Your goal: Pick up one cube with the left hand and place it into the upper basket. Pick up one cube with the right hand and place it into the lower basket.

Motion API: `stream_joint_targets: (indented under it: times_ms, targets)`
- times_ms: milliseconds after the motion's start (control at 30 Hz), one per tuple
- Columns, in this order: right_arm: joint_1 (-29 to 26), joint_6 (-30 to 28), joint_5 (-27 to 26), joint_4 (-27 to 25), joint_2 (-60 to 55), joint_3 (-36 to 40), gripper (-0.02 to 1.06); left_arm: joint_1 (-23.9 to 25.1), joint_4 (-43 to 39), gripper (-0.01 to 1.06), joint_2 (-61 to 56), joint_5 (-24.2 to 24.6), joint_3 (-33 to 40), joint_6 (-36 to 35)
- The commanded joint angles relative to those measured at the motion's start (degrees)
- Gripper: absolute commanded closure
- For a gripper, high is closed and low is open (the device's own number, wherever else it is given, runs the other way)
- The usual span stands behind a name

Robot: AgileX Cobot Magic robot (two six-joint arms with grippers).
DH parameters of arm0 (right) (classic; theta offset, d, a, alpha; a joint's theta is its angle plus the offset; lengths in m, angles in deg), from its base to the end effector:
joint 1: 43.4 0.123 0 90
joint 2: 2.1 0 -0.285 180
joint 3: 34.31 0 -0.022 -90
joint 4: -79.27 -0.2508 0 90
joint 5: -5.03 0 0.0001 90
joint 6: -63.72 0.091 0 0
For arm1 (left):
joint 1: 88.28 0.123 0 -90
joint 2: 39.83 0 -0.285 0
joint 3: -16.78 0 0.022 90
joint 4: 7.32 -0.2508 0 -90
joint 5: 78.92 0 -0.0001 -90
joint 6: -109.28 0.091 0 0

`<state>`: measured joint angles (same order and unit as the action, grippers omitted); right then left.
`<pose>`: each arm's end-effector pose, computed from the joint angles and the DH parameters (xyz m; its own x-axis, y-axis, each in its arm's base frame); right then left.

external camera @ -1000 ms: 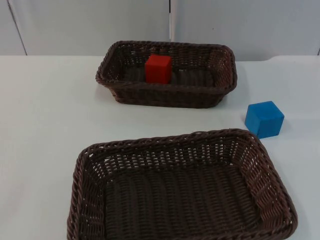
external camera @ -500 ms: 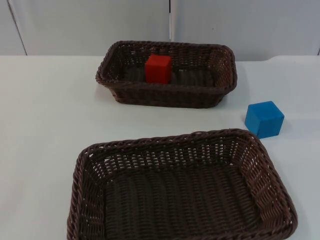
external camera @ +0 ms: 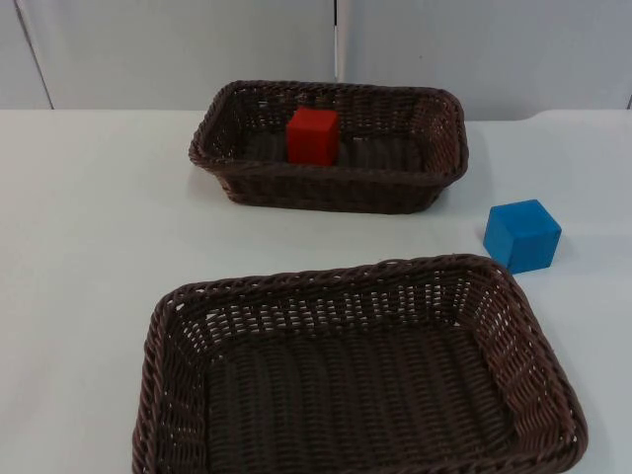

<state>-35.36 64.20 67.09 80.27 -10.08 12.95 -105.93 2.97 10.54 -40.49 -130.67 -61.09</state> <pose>-0.0077 -0.0025 0.2818 -0.4541 -0.0639 -0.8886 -0.1262 0.9920 -0.0069 0.1322 -0.0527 0.3487 -0.4787 0.1802 -0.8593 0.4051 0.9136 -0.0340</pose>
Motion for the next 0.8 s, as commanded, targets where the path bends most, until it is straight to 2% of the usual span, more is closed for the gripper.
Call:
stream_joint_targets:
  times_ms: [0, 600, 767]
  targets:
    - [-0.4, -0.1, -0.4, -0.1, 0.2, 0.4, -0.01, -0.3, -0.3, 0.16, -0.4, 0.0, 0.3, -0.1]
    - [-0.4, -0.1, -0.7, -0.1, 0.2, 0.1, -0.01, -0.3, -0.3, 0.16, -0.4, 0.0, 0.3, -0.1]
    - [-0.4, -0.1, -1.0, -0.2, -3.3, -2.1, -0.01, -0.3, -0.3, 0.16, -0.4, 0.0, 0.3, -0.1]
